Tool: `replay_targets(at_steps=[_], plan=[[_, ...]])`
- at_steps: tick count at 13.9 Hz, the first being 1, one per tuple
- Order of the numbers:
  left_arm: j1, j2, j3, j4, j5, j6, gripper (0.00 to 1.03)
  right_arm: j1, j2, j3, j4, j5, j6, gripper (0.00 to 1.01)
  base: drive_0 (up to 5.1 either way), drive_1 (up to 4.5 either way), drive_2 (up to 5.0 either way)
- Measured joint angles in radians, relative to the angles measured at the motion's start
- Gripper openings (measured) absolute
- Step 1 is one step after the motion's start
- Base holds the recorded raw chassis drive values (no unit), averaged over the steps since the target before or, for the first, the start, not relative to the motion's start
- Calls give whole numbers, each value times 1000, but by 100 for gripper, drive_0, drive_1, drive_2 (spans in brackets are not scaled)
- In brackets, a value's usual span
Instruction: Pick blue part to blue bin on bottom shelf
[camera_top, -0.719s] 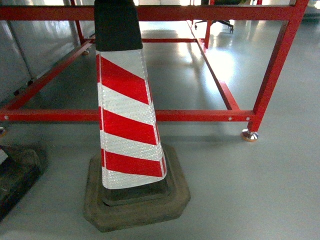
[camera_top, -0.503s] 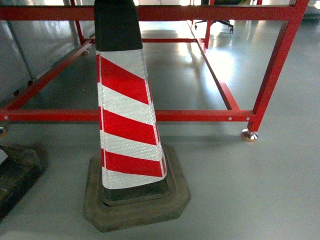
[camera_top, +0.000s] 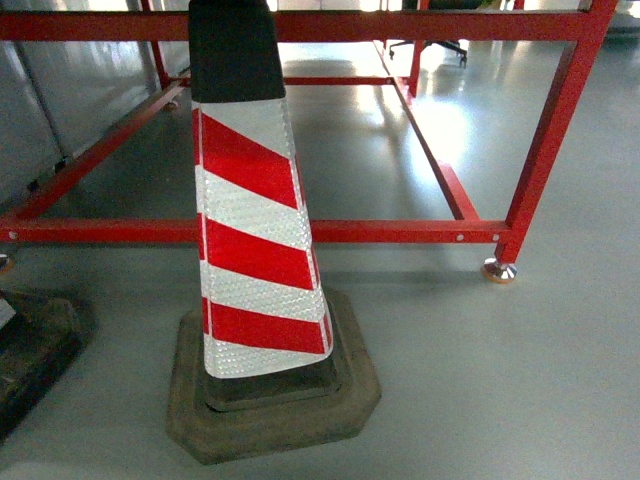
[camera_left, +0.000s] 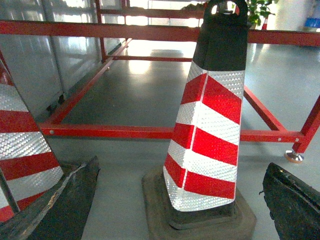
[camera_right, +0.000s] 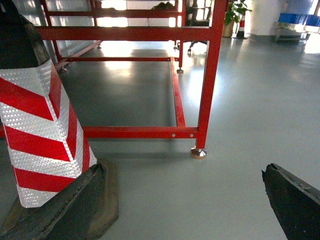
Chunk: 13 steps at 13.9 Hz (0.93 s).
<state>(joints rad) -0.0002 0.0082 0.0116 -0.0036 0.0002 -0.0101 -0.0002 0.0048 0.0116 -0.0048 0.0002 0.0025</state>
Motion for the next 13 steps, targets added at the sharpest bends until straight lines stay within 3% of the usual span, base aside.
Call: replay_targets(at_steps=[13], plan=[[0,0,0,0,0,0,98,0,0,0,0,0,0,98,0,0,0]])
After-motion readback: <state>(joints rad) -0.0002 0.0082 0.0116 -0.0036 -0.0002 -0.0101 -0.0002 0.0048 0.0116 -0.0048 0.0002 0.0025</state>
